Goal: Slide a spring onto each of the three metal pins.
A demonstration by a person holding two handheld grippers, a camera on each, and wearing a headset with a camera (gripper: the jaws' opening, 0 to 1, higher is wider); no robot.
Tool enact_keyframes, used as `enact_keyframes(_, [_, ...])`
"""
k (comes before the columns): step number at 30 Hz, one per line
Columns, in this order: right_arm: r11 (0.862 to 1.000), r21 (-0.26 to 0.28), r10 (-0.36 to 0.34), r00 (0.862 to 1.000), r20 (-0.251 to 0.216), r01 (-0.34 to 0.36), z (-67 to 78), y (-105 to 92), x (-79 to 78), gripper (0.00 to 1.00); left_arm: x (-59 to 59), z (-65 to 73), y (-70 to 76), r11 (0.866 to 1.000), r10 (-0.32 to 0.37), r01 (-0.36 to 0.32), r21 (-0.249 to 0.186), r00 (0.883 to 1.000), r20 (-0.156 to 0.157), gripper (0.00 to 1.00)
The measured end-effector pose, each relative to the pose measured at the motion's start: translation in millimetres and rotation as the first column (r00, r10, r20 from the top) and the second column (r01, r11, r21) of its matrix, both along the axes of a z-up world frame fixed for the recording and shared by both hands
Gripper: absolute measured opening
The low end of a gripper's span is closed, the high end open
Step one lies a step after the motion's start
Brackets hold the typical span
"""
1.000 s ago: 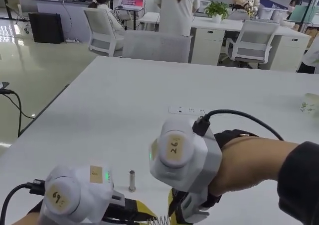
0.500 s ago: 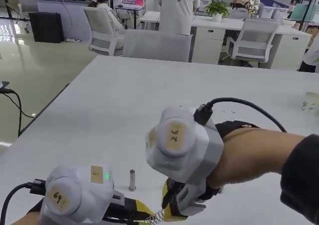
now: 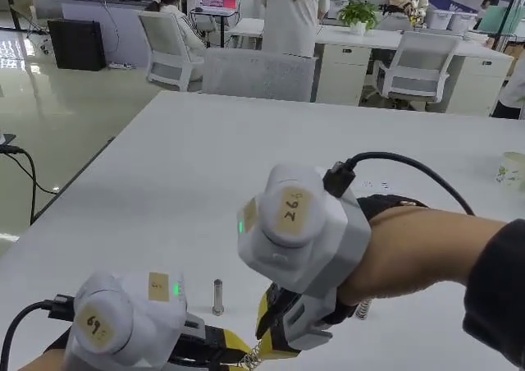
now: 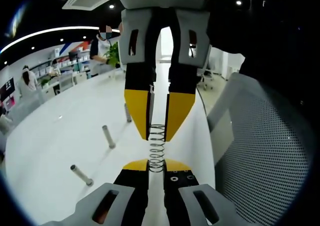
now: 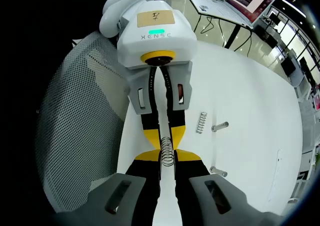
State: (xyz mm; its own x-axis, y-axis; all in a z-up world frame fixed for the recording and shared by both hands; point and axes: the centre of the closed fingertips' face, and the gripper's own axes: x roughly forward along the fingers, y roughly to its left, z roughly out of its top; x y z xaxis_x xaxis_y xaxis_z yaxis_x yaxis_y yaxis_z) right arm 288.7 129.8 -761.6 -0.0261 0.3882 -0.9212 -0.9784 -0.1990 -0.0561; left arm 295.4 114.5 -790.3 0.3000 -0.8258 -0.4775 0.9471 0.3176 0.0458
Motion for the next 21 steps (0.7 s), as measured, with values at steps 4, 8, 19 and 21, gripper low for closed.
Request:
enact_keyframes(4, [1.0,0.01,-0.012,1.0,-0.009,0.012,-1.3,-1.3,2.0,0.06,0.9,-0.3,0.3,1.0,0.001,-0.001,0.0,1.0,0.0,0.02])
enact_keyframes(8, [0.999,0.021,-0.024,1.0,-0.016,0.025,-2.5,-3.0,3.0,0.07,0.7,-0.7,0.4,1.0,0.0,0.0,0.001,1.0,-0.001,0.02])
enact_keyframes(19, [0.996,0.051,-0.066,0.998,-0.023,0.067,-2.6,-9.7,7.2,0.13,2.7,0.5,0.6,1.0,0.003,-0.003,-0.005,1.0,-0.001,0.02])
enact_keyframes(21, [0.994,0.067,-0.081,0.996,-0.04,0.083,-2.8,-9.9,6.8,0.13,2.5,1.5,-0.1,1.0,0.003,-0.003,-0.009,1.0,0.0,0.02])
